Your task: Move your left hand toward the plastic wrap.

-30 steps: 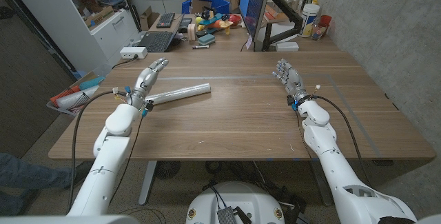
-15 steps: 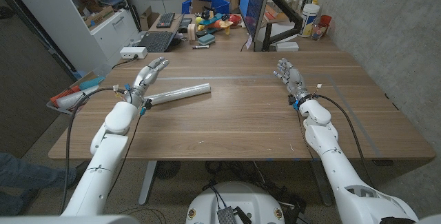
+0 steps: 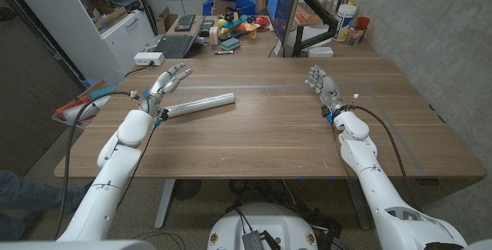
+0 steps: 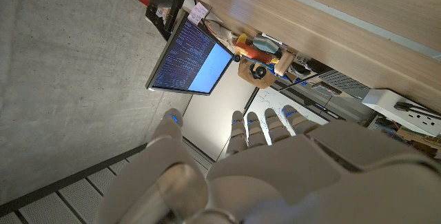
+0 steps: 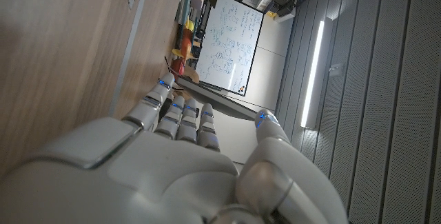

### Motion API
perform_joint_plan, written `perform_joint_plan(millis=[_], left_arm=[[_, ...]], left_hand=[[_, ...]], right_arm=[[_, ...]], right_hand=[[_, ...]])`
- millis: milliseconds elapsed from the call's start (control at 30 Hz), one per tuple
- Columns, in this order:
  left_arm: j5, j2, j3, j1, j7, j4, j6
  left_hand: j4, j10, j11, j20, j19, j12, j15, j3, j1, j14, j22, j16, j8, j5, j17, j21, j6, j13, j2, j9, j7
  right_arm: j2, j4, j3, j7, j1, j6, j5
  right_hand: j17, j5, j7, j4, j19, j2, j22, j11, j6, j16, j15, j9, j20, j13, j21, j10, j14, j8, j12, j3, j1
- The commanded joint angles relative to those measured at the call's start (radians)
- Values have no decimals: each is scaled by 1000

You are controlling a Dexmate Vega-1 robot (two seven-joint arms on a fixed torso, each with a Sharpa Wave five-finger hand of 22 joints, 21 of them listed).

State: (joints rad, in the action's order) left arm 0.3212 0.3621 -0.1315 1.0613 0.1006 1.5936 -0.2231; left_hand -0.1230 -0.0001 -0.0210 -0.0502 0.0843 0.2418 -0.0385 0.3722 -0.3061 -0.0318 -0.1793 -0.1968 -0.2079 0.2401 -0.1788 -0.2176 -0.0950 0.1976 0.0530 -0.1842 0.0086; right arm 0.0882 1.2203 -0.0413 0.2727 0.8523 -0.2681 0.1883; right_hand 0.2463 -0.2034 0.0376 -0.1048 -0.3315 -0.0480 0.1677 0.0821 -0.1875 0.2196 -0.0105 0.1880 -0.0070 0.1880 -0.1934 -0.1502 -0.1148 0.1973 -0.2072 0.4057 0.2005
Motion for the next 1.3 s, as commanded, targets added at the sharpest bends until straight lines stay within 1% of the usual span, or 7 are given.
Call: perform_joint_plan(millis=[33,500,733,900,1067,1300], left_arm=[[75,37,18,3,-22,25,21],[131,77,29,7,-23,43,47],[176,105,50,-3,-21,47,61],[201,117,63,-11,-24,50,72],[219,127,74,-17,-25,54,81],[242,139,86,-20,-22,71,99]], left_hand=[[-6,6,-5,-6,3,3,-2,4,-13,8,-1,-1,-5,-3,-4,4,-13,6,1,-1,1],[-11,12,-7,-5,1,3,-1,8,-23,13,-2,-1,-5,-8,-4,5,-20,7,4,-1,-2],[-14,13,-10,-7,2,2,1,10,-27,13,-2,0,-3,-11,-4,7,-20,7,5,-2,-4],[-15,13,-10,-7,1,2,1,11,-30,13,-2,0,-2,-12,-4,7,-20,7,6,-2,-3],[-16,14,-12,-8,2,2,9,12,-33,17,-2,0,-1,-14,-4,8,-21,7,7,-2,-4],[-19,17,-15,-18,0,2,14,14,-38,20,-2,-1,0,-17,-4,8,-21,7,7,-2,-9]], right_arm=[[0,-6,5,-3,-3,2,-6],[-6,-17,8,-5,-11,-4,-10],[-11,-23,9,-10,-13,-9,-11],[-11,-19,8,-12,-12,-9,-12],[-12,-17,6,-15,-10,-10,-11],[-10,-13,4,-16,-7,-9,-9]], right_hand=[[0,0,-2,2,-7,-1,3,-4,6,9,1,4,-2,6,-7,-10,-4,-3,-1,-6,10],[-2,0,-2,1,-8,-1,3,-2,6,9,0,4,-1,6,-6,-13,-8,-2,-1,-6,9],[-2,0,-2,1,-9,-2,3,-2,5,9,0,4,0,7,-6,-15,-10,-1,-1,-6,8],[-3,0,-3,0,-10,-2,3,-1,4,9,0,4,0,7,-6,-16,-10,-1,-1,-7,8],[-3,0,-3,0,-11,-2,3,-1,3,9,0,4,2,7,-6,-17,-12,-1,-1,-6,8],[-4,0,-3,0,-18,-2,3,-1,0,10,6,4,-2,7,-7,-19,-19,1,0,-7,6]])
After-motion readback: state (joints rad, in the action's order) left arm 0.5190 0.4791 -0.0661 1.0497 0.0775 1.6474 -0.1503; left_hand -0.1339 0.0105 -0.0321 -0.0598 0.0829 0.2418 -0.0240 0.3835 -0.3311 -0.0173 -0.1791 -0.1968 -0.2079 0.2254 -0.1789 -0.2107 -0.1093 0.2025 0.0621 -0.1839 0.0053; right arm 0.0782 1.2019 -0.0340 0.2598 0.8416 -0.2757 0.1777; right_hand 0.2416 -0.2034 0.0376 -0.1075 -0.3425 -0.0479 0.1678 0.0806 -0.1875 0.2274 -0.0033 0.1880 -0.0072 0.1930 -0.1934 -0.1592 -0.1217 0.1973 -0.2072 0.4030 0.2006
